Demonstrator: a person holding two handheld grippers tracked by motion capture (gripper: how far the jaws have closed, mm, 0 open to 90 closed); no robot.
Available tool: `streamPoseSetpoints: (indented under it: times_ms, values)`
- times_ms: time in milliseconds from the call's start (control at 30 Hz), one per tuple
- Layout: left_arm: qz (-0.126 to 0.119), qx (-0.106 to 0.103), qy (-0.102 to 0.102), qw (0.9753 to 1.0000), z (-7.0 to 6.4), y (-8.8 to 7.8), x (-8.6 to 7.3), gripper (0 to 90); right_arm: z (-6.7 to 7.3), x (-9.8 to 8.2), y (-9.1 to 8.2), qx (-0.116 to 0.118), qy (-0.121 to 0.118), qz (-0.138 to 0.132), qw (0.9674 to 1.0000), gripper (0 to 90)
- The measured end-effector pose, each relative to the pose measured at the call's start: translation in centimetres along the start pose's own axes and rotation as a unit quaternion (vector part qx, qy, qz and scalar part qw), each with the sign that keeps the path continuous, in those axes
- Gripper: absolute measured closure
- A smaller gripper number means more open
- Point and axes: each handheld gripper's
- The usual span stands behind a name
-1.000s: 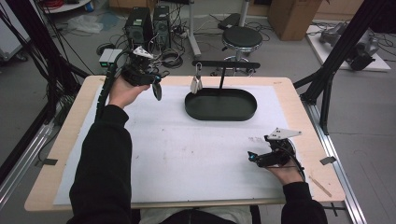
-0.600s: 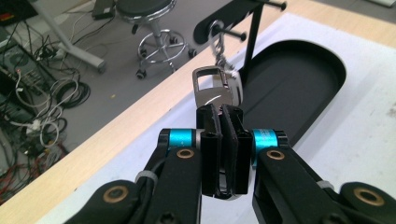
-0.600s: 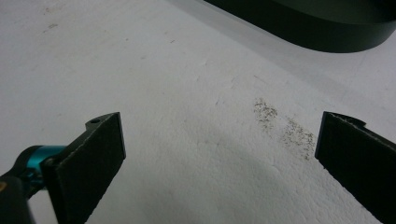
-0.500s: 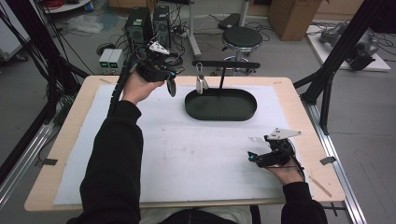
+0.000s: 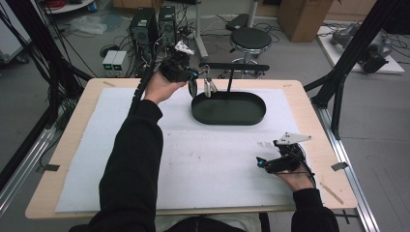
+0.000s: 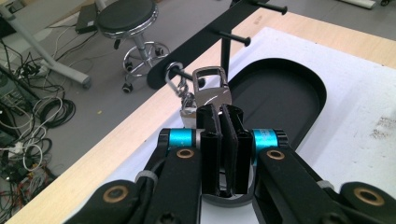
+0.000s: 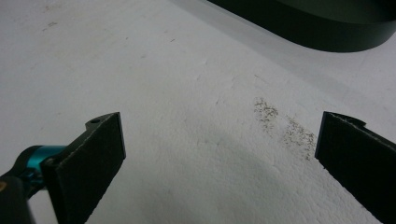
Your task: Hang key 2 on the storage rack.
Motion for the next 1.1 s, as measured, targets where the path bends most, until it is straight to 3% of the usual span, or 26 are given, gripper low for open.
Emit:
streamPoseSetpoints:
  times_ms: [800,1100]
  values:
    - [-0.018,-0.009,0.018,0.9996,-3.0,5.0,2.1,85.7,-0.1,0.0,-0.1,0.0,-0.001,-0.001,1.0,0.9]
    - [-0.005,0.001,0.021,0.9998,-3.7,6.9,2.1,85.6,-0.1,-0.1,-0.1,-0.002,-0.003,0.001,1.0,1.0]
Point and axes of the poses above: each handheld gripper's, and its own axes: y roughly forward along the jaws, x roughly out of its top, z roughly to its left, and after that the axes turned 2 degrees about z, right-handed
